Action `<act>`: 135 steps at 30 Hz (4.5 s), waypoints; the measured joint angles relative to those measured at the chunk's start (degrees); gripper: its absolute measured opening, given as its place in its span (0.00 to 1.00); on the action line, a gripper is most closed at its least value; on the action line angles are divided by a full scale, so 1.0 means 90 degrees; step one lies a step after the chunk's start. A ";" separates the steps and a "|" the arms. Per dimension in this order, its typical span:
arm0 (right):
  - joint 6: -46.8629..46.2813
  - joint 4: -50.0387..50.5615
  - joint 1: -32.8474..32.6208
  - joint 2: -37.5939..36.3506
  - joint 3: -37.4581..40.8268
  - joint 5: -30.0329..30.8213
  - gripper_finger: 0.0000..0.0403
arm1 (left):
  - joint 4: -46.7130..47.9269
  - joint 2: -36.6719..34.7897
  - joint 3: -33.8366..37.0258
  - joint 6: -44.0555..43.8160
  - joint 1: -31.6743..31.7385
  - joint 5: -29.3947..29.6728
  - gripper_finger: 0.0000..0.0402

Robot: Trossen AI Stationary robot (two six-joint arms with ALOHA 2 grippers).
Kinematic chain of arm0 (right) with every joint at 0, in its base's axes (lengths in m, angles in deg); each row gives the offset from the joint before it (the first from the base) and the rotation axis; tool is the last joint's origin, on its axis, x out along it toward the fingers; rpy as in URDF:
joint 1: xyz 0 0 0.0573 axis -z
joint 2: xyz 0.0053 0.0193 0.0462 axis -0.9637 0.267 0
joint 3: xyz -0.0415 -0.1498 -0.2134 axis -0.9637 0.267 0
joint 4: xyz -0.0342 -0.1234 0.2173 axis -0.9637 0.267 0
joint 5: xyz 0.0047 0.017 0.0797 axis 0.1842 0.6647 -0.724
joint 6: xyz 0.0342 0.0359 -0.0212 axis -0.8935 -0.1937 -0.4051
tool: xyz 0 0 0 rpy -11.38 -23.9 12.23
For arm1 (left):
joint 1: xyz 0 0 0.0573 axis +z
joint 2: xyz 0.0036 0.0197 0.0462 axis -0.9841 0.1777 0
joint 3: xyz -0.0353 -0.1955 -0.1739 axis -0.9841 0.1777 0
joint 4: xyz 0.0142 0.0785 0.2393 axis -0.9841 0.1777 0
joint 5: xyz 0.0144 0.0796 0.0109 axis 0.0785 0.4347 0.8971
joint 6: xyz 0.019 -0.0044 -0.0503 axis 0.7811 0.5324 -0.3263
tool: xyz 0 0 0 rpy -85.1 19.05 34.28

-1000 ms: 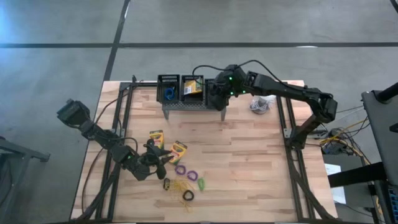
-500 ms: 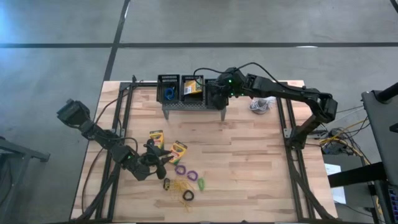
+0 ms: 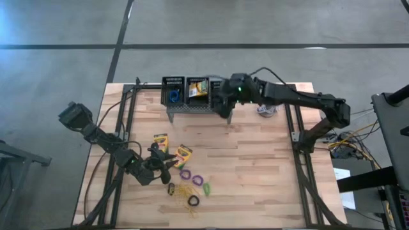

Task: Pick & Place Office Desk Supplies
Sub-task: Put the yellow crayon box into the middle black bin on the shelf

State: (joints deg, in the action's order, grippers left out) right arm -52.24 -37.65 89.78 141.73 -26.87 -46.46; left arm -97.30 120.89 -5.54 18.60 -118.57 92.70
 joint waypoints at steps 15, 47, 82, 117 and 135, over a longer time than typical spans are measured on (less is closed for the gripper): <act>0.0291 -0.2899 -0.3052 0.0460 0.1821 0.0876 0.48 | 0.0053 0.0000 0.0000 -0.0024 0.0000 -0.0012 0.30; -0.2211 -0.3465 -0.1278 0.4414 -0.0091 -0.2502 0.62 | 0.0661 0.1006 -0.0056 -0.1163 0.0337 -0.1520 0.29; -0.2095 -0.2568 -0.1389 0.4125 -0.0594 -0.3945 0.55 | -0.0247 0.1103 -0.0075 -0.0291 0.0495 -0.0538 0.29; 0.0001 -0.2300 -0.4542 0.1967 0.1768 0.2688 0.09 | -0.1105 0.0665 -0.1052 0.3413 0.0607 -0.0203 0.29; -0.0392 -0.3103 -0.4549 0.1701 0.2642 0.3184 0.11 | 0.0329 0.2488 -0.3443 0.5466 0.1713 -0.2568 0.63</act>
State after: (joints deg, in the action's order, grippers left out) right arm -55.77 -65.57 48.84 157.04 -3.09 -17.80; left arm -94.33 143.28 -36.52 67.80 -103.15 69.59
